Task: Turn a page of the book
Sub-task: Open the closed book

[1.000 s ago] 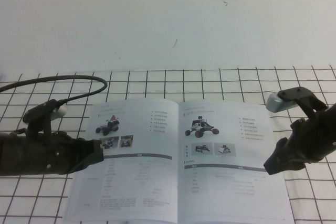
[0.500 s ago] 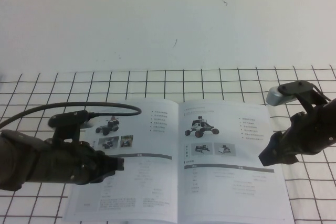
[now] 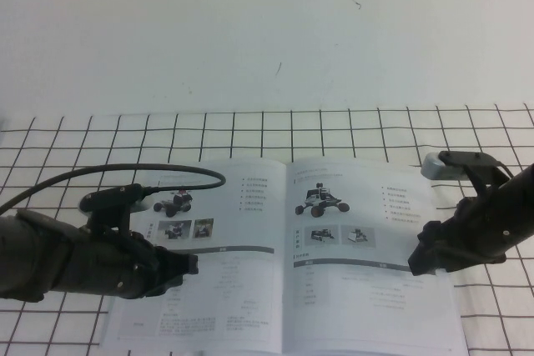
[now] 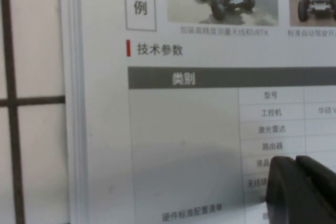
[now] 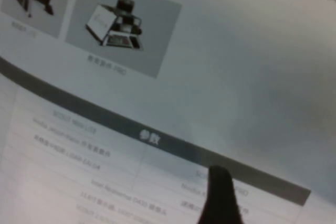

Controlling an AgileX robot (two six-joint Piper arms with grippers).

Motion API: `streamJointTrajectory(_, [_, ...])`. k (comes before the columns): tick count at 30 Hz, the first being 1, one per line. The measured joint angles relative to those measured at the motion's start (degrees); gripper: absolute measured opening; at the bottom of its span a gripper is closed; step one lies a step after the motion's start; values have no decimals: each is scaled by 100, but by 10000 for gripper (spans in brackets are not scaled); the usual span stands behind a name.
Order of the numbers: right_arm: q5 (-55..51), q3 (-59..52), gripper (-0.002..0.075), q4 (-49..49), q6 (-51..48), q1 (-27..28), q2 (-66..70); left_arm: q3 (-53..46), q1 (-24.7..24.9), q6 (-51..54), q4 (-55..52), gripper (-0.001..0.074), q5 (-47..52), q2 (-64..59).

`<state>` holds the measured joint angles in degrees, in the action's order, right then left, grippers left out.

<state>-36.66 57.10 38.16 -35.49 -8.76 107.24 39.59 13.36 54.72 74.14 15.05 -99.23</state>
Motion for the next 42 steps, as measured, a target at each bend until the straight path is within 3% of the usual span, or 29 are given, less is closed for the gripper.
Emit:
streamJointTrajectory(29, [-147, 12, 471, 766, 187, 21, -258, 0, 0, -12, 291, -2, 45, -21])
streamJointTrajectory(42, [-127, 12, 470, -218, 859, 21, -254, 0, 0, -12, 313, -2, 45, -21])
